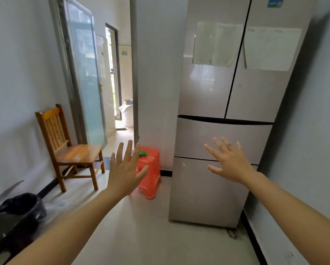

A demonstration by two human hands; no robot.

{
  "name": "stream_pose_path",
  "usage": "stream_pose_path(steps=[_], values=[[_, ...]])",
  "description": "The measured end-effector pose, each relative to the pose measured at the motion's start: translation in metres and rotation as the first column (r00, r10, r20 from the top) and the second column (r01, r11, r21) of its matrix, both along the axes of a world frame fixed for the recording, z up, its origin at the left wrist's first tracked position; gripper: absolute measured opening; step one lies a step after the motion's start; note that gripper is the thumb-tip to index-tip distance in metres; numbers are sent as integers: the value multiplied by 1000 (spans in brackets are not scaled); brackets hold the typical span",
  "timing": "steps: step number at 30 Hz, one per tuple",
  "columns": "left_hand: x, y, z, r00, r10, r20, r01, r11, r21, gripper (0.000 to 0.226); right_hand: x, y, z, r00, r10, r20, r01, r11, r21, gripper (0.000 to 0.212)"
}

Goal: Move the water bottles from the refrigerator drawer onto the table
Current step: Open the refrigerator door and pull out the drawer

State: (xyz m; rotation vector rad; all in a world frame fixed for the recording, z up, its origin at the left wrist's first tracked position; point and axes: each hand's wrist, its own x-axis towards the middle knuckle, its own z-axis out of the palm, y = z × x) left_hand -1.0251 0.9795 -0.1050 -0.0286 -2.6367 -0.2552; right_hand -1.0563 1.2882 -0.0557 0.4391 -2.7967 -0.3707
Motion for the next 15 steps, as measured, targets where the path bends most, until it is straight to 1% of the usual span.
stream_pose_path(steps=[2, 3, 4, 7, 9, 11, 13, 15], values=[[-24, -2, -13, 1000, 18, -9, -17, 999, 27, 88, -29, 6, -6, 1000, 0, 8, 0, 1000, -6, 71], [-52, 0, -22, 999, 40, -1, -40, 997, 58, 89, -60, 11, -10, 1000, 2, 21, -2, 1000, -19, 71], [-60, 0, -26, 998, 67, 16, -68, 996, 61, 92, -68, 13, -13, 1000, -12, 20, 13, 999, -29, 70], [-112, -3, -39, 993, 96, 66, -100, 994, 52, 99, -118, 18, -32, 996, -32, 83, 37, 998, -56, 71], [-159, -6, -48, 992, 99, 77, -107, 988, 108, 100, -159, 23, -39, 993, -54, 101, 57, 998, -25, 70], [-201, -7, -53, 994, 79, 80, -91, 984, 155, 100, -196, 24, -36, 990, -79, 119, 84, 996, -37, 69], [-254, -10, -58, 993, 62, 100, -84, 968, 235, 95, -243, 23, -33, 983, -118, 143, 129, 989, -70, 68], [-283, -9, -61, 991, 58, 117, -90, 953, 290, 84, -264, 19, -32, 975, -129, 184, 145, 986, -80, 67]])
